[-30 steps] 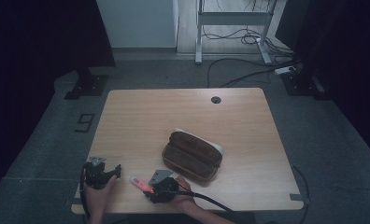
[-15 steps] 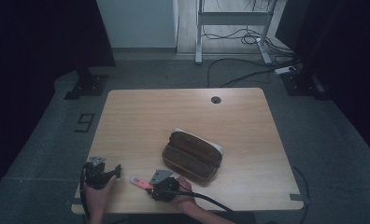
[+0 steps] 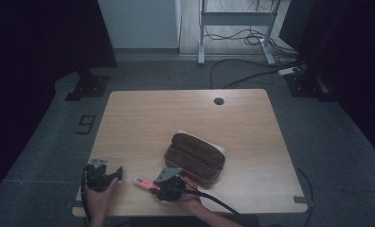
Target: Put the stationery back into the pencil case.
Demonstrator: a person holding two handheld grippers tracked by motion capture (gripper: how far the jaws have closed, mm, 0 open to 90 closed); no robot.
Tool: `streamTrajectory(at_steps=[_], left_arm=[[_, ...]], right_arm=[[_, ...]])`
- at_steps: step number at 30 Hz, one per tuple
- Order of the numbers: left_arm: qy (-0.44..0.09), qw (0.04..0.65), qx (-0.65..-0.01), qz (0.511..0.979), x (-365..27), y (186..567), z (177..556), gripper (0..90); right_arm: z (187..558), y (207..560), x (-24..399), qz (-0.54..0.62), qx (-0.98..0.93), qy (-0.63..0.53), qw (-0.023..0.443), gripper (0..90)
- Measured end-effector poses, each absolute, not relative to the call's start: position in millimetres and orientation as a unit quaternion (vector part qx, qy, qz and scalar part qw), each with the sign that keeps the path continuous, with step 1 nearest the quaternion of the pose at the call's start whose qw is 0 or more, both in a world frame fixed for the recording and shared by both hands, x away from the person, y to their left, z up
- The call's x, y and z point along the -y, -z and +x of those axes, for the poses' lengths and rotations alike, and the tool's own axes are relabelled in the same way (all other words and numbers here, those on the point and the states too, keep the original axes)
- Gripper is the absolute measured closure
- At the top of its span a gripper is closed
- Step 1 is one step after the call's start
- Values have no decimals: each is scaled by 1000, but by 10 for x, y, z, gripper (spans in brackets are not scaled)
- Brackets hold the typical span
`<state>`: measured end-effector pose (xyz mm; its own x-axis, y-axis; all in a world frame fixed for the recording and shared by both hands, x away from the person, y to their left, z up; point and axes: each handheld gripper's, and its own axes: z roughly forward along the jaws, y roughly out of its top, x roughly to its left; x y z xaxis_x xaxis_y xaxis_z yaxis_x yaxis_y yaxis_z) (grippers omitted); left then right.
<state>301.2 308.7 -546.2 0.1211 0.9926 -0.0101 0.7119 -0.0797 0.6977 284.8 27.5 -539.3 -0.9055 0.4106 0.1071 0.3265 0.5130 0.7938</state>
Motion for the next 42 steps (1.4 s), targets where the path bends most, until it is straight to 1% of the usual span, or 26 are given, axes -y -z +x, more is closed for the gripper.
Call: streamTrajectory(at_steps=[11, 37, 42], left_arm=[[-246, 285, -616, 692, -3086, 5463, 3013, 195], [-246, 285, -616, 692, -3086, 5463, 3013, 194], [-246, 285, -615, 692, -3086, 5463, 3013, 194]], right_arm=[[2888, 5230, -46, 213, -855, -471, 46, 656], [3108, 4843, 491, 230, -830, -503, 72, 656], [3149, 4786, 585, 238, -824, -508, 82, 656]])
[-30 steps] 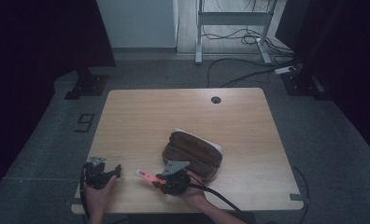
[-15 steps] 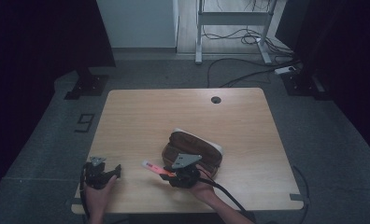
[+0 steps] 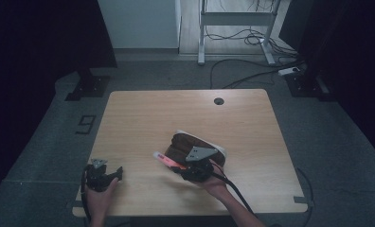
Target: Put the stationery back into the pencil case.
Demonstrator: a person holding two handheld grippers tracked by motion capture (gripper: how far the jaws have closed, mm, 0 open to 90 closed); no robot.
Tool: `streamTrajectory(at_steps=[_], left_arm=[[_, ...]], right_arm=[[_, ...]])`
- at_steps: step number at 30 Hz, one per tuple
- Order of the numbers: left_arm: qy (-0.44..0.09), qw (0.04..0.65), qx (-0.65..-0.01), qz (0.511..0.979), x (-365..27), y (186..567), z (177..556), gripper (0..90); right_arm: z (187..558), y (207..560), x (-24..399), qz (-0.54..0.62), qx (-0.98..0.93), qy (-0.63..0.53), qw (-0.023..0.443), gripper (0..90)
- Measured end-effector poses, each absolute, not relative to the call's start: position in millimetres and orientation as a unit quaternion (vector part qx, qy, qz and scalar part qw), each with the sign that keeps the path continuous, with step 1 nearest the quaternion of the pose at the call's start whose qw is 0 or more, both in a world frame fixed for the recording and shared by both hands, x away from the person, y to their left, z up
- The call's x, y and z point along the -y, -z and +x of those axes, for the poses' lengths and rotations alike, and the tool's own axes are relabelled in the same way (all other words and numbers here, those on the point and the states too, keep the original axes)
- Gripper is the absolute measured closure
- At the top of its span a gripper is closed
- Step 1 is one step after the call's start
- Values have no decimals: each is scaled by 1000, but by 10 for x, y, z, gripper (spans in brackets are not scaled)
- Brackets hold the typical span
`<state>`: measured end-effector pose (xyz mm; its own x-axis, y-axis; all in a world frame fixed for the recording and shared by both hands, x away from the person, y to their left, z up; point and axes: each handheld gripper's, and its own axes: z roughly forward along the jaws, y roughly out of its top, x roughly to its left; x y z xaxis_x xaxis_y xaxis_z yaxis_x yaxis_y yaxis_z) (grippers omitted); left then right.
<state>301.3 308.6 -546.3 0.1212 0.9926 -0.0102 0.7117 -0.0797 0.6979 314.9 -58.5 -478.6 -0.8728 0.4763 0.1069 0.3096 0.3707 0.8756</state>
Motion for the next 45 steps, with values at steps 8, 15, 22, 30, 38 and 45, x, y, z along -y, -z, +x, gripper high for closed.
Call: streamTrajectory(at_steps=[8, 15, 22, 30, 38, 45], left_arm=[[-246, 285, -616, 692, -3086, 5463, 3013, 194], [-246, 285, -615, 692, -3086, 5463, 3013, 195], [-246, 285, -616, 692, -3086, 5463, 3013, 194], [-246, 285, -615, 692, -3086, 5463, 3013, 194], [-246, 285, -615, 692, -3086, 5462, 3013, 194], [-246, 285, -615, 692, -3086, 5462, 3013, 194]], right_arm=[[3211, 4728, 705, 249, -816, -514, 90, 656], [3244, 4691, 785, 253, -812, -517, 100, 657], [3272, 4670, 845, 256, -810, -517, 104, 656], [3309, 4644, 931, 264, -807, -517, 109, 657], [3359, 4654, 995, 267, -810, -510, 110, 656], [3414, 4688, 1050, 276, -812, -503, 110, 656]])
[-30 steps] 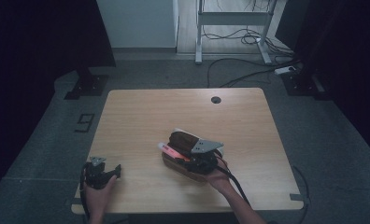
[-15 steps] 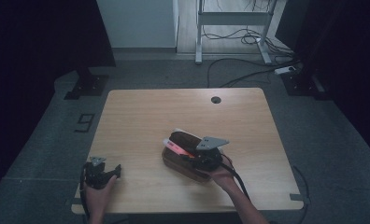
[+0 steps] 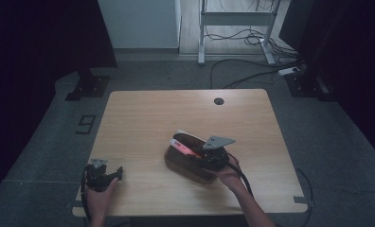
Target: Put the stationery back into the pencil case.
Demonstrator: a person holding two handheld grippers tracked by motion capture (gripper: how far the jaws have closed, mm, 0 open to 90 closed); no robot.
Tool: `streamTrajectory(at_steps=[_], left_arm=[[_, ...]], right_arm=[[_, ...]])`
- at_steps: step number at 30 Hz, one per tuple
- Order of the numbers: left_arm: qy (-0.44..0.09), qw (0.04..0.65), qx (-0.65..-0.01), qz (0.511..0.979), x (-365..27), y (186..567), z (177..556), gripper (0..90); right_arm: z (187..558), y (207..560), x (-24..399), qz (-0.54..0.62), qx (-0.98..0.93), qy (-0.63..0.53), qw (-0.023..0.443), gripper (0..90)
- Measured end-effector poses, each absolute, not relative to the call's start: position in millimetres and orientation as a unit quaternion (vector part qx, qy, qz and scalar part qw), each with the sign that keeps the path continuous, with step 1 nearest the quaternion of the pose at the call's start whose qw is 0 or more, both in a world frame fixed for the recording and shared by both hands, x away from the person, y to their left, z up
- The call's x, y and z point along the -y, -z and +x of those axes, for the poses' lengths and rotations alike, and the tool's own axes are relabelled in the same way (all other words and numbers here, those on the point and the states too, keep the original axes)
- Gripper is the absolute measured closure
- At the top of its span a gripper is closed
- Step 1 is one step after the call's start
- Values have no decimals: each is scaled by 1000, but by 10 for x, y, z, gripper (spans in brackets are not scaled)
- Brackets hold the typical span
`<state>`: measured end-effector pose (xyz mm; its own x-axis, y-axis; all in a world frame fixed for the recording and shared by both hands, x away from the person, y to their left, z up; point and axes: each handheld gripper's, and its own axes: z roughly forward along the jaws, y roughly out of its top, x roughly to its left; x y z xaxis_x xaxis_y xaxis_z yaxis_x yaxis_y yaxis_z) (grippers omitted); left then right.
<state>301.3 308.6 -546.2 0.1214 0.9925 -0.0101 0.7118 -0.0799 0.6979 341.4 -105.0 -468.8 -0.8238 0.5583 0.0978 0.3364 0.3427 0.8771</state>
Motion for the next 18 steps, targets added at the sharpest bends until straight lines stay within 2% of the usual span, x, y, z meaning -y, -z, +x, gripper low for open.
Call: streamTrajectory(at_steps=[18], left_arm=[[-246, 285, -616, 692, -3086, 5463, 3013, 194]], right_arm=[[3509, 4712, 1217, 284, -819, -486, 114, 656]])
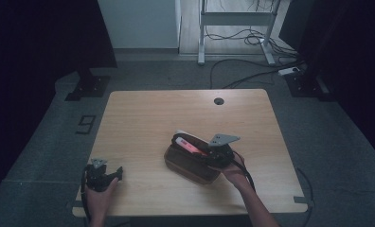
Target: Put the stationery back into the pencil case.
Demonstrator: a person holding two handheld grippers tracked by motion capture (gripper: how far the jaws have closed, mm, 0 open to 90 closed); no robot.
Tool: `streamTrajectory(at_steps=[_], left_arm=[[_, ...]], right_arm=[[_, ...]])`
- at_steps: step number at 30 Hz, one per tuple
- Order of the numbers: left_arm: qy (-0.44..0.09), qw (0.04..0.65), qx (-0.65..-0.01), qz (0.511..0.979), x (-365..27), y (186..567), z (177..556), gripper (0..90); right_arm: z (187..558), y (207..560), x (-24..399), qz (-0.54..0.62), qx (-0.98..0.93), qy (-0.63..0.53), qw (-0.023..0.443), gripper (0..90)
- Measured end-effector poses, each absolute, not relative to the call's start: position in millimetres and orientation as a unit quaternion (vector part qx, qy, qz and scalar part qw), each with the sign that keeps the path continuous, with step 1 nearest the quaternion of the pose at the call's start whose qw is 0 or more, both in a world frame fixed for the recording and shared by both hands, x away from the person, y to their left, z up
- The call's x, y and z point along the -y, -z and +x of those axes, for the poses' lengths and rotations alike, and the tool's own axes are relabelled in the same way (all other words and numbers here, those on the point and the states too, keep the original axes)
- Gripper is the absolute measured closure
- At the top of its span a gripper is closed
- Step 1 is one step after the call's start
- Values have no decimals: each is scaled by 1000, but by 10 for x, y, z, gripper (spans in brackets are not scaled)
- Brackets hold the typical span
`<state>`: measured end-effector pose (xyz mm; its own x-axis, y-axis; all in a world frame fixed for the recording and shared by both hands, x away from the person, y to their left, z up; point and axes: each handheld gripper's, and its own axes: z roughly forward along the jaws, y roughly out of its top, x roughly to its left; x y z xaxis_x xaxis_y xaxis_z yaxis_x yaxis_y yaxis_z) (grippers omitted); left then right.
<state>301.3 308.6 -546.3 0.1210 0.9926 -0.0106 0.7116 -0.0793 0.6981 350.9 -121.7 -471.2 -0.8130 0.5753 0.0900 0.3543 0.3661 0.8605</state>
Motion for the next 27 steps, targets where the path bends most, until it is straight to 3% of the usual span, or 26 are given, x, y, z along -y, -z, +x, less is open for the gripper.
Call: streamTrajectory(at_steps=[27], left_arm=[[-246, 285, -615, 692, -3086, 5462, 3013, 194]], right_arm=[[3581, 4810, 1267, 286, -832, -462, 115, 656]])
